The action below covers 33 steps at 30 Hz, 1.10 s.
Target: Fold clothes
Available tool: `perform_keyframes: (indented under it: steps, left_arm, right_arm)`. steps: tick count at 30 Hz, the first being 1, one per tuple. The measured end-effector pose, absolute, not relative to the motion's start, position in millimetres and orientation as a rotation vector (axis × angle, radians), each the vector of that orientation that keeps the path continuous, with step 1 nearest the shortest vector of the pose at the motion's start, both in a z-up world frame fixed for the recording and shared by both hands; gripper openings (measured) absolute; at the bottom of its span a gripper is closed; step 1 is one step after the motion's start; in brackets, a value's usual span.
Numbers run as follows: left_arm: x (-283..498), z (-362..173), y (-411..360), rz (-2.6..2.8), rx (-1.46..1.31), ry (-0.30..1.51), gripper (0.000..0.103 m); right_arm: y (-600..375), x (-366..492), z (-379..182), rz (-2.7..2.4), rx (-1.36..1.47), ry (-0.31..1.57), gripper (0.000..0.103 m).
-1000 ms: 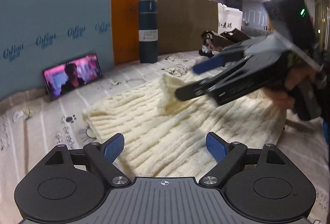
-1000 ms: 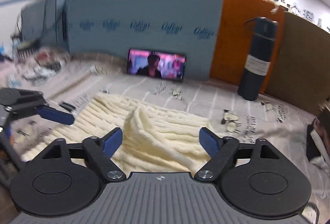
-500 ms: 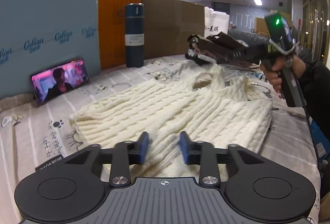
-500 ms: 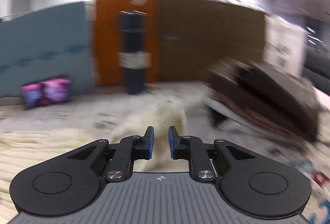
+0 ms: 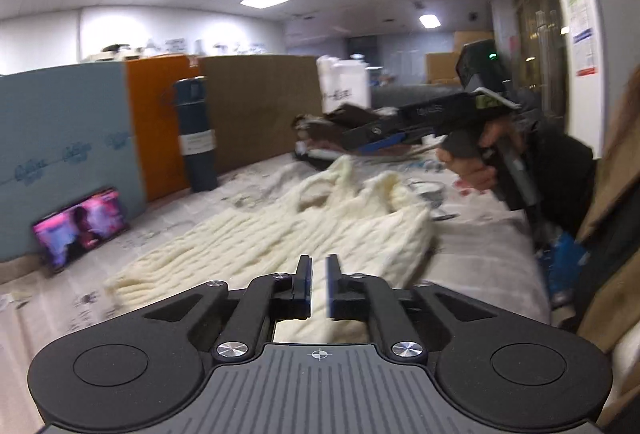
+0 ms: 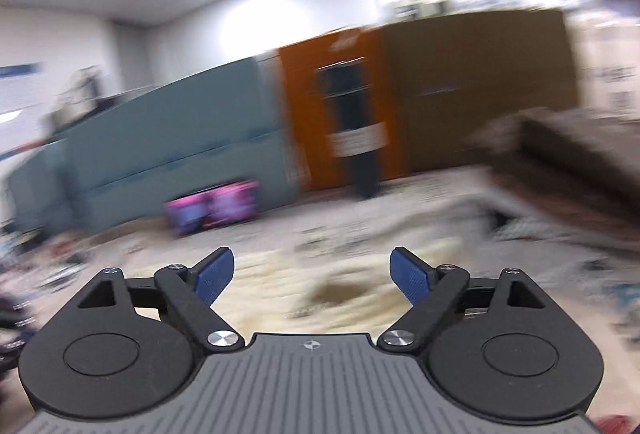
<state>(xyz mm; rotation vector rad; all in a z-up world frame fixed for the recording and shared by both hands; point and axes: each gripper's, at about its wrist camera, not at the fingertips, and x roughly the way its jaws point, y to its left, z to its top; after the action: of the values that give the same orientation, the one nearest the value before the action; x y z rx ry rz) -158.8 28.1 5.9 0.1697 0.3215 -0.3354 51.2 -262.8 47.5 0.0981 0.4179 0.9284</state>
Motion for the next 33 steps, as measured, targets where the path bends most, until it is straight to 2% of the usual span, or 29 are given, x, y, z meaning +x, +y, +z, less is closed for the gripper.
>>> perform_keyframes:
  steps: [1,3,5,7,10,12,13,14,15,16,17,20,22,29,33]
  left_arm:
    - [-159.2,6.7,31.0,-0.299,0.174,0.316,0.014]
    - [-155.7,8.5,37.9,-0.235,0.189,0.327,0.029]
    - [-149.9,8.4,45.1,-0.196,0.193,0.345,0.053]
    - [-139.5,5.9,53.3,-0.199,0.173,0.383,0.062]
    - [-119.4,-1.0,65.8,-0.241,0.125,0.465,0.068]
    - [-110.3,-6.2,72.3,-0.282,0.08,0.495,0.068]
    - [-106.7,-7.9,75.0,-0.304,0.059,0.504,0.066]
    - [-105.4,-8.5,75.8,-0.322,0.049,0.504,0.057]
    - [-106.9,-8.8,73.8,-0.332,0.059,0.497,0.04]
    - [-108.4,-9.0,71.7,-0.341,0.069,0.49,0.018]
    - [-109.9,-9.3,69.7,-0.351,0.079,0.483,0.017]
    - [-117.1,-7.4,65.0,-0.367,0.1,0.45,0.014]
    - [-124.8,-1.5,66.2,-0.373,0.079,0.41,0.014]
    - [-179.1,20.4,56.6,-0.498,0.016,0.285,0.014]
    - [-206.5,17.6,40.1,-0.611,-0.006,0.32,0.015]
  right_arm:
    - [-253.8,51.2,46.5,0.981,0.075,0.435,0.086]
    - [-234.6,53.2,43.8,1.043,0.011,0.469,0.086]
    - [-219.5,57.4,39.9,1.085,-0.037,0.507,0.086]
    - [-208.1,61.6,35.4,1.142,-0.076,0.541,0.086]
    - [-195.2,63.3,22.0,1.165,-0.144,0.574,0.083]
    - [-189.7,65.4,16.9,1.198,-0.162,0.585,0.082]
    - [-187.4,66.2,15.3,1.218,-0.17,0.588,0.078]
    - [-185.4,65.8,13.7,1.234,-0.183,0.587,0.073]
    - [-184.1,63.2,11.9,1.244,-0.206,0.58,0.065]
    - [-183.3,60.2,10.2,1.252,-0.23,0.566,0.06]
    - [-183.7,57.1,8.7,1.259,-0.253,0.544,0.056]
    - [-189.5,54.2,9.0,1.269,-0.258,0.498,0.031]
    - [-198.7,47.6,15.1,1.284,-0.245,0.449,0.023]
    - [-250.8,2.0,42.9,1.345,-0.193,0.288,0.02]
    - [-285.5,-27.9,46.1,1.367,-0.168,0.284,0.02]
